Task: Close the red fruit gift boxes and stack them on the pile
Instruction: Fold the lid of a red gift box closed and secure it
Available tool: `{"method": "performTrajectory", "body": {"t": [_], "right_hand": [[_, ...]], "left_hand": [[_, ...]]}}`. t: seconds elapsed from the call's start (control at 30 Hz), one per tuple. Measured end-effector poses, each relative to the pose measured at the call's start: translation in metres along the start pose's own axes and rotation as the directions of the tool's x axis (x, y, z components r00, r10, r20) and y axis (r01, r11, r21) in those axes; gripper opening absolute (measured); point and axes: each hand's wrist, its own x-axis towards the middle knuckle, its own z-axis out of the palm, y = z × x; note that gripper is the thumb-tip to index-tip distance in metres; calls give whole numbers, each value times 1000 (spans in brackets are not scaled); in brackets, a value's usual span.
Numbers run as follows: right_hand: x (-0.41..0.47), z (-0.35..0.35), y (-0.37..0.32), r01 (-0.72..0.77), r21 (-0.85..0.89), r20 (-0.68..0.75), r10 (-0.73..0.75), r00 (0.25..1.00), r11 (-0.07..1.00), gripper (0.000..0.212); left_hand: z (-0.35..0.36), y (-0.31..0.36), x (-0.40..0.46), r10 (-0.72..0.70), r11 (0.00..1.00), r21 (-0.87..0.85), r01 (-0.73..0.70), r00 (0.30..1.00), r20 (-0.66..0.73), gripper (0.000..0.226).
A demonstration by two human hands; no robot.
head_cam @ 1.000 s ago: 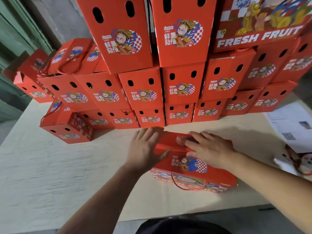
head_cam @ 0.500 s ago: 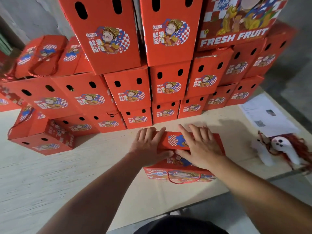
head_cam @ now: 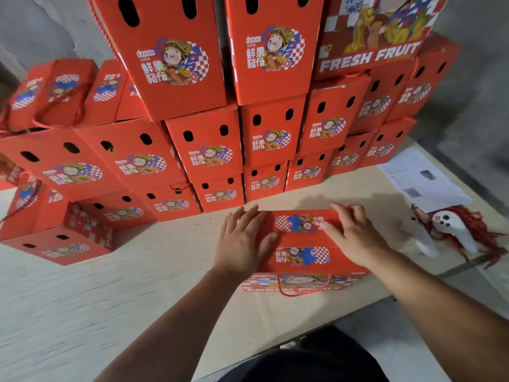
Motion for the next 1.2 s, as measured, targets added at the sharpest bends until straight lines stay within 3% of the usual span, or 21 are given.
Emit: {"method": "performTrajectory", "body": {"t": [0.07,0.17,0.27,0.4,0.5,0.63,0.77,0.87,0.93,1.07,1.2], "right_hand": [[5,-8,2,10,-45,96,-5,995,999,93],[11,-31,6,207,-178,225,-165,960,962,102],[15,-45,0,386,-311,202,-336,920,869,102],[27,-48,-10,381,-335,7,-402,916,862,90],[23,-33,-7,401,-431,35,-429,903,809,82],[10,-5,2,345,-468,-13,-397,918,814,77],[17,-16,0,412,-409,94,-412,906,814,83],[31,-38,-2,433,-291,220,-381,898,853,76],[38,-46,-2,438,-258,228,-386,894,861,72],[26,-25,1,395,-372,200,-343,918,840,82],[32,-28,3,329,-206,269,-270,924,921,77]], "left_hand": [[2,1,-2,154,987,60,-148,982,-112,68],[16,5,-9,480,875,194,-444,844,-238,70],[27,7,-22,572,812,290,-507,789,-223,66],[31,7,-22,571,807,310,-503,799,-189,67],[31,13,-18,496,856,240,-459,859,-127,78],[32,15,-18,456,886,175,-430,877,-153,72],[35,13,-21,462,882,204,-425,866,-192,77],[37,13,-23,467,873,254,-416,864,-189,85],[36,14,-22,428,888,266,-374,885,-183,89],[35,16,-20,387,912,215,-350,908,-163,89],[38,16,-22,422,901,211,-378,877,-230,85]]}}
